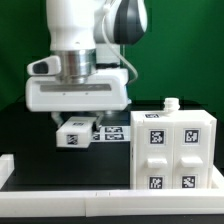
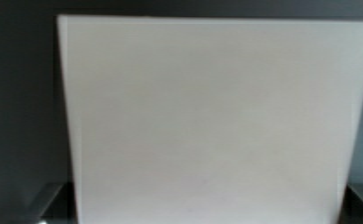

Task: Assemble cabinet

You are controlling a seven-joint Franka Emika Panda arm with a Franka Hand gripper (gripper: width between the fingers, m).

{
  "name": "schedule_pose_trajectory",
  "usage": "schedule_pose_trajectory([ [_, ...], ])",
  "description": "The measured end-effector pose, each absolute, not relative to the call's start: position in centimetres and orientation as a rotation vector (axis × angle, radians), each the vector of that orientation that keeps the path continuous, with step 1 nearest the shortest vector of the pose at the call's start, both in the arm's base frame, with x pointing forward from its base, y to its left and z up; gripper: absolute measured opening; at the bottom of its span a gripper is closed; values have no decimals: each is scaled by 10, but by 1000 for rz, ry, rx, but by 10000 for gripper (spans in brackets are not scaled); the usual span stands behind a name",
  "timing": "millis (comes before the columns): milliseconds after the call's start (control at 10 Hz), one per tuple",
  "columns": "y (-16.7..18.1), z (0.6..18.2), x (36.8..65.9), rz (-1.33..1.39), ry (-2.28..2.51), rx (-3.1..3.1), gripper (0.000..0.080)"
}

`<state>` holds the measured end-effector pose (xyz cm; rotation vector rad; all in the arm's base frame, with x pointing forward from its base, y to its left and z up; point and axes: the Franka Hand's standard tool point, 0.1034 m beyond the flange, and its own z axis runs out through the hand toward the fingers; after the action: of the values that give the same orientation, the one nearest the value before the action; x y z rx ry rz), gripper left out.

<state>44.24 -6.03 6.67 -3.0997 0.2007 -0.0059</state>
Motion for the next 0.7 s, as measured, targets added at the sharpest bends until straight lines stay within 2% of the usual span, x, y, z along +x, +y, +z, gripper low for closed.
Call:
schedule_pose_trajectory([
  [200, -32, 103, 457, -1, 184, -3071, 560],
  [400, -12, 132, 472, 2, 186, -3064, 560],
  [600, 9, 148, 490, -7, 137, -3102, 560],
  [700, 10, 148, 490, -12, 127, -3099, 560],
])
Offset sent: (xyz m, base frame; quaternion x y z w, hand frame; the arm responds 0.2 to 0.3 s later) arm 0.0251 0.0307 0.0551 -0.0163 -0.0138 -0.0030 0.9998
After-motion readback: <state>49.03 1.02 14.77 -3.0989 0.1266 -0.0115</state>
